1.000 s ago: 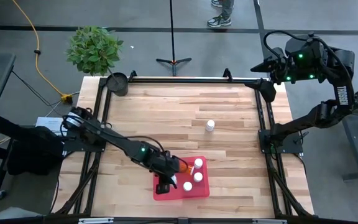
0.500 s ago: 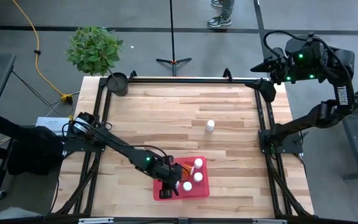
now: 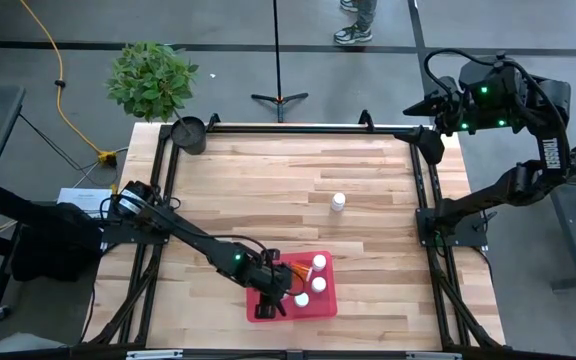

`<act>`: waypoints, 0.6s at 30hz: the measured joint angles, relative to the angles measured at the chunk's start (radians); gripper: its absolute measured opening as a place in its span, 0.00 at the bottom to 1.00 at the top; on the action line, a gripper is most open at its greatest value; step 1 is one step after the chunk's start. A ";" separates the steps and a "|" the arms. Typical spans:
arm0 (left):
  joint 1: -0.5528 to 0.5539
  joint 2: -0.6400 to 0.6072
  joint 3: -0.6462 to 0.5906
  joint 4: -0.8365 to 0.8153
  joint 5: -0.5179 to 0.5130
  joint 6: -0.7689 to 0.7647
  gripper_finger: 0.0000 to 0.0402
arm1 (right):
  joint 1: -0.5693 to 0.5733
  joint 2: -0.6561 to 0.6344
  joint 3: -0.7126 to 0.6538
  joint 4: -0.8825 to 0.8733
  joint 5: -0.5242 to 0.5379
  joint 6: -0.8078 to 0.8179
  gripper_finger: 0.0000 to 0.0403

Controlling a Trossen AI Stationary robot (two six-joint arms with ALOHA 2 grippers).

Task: Pick and place pill bottles into a basket
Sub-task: Put the white medicine bottle into the red container

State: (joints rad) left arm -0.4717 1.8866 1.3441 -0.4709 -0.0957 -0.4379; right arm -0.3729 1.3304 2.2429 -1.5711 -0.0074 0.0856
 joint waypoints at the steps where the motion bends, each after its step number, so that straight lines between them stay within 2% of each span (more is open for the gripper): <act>1: 0.000 0.000 0.000 0.000 0.000 0.008 0.51 | 0.000 0.000 0.000 0.000 0.000 0.000 0.77; 18: 0.000 0.011 0.001 0.001 0.015 0.131 0.51 | 0.000 0.000 0.000 0.000 0.000 0.011 0.77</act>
State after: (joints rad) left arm -0.4717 1.8973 1.3449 -0.4699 -0.0811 -0.3073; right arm -0.3729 1.3304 2.2429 -1.5708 -0.0075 0.0966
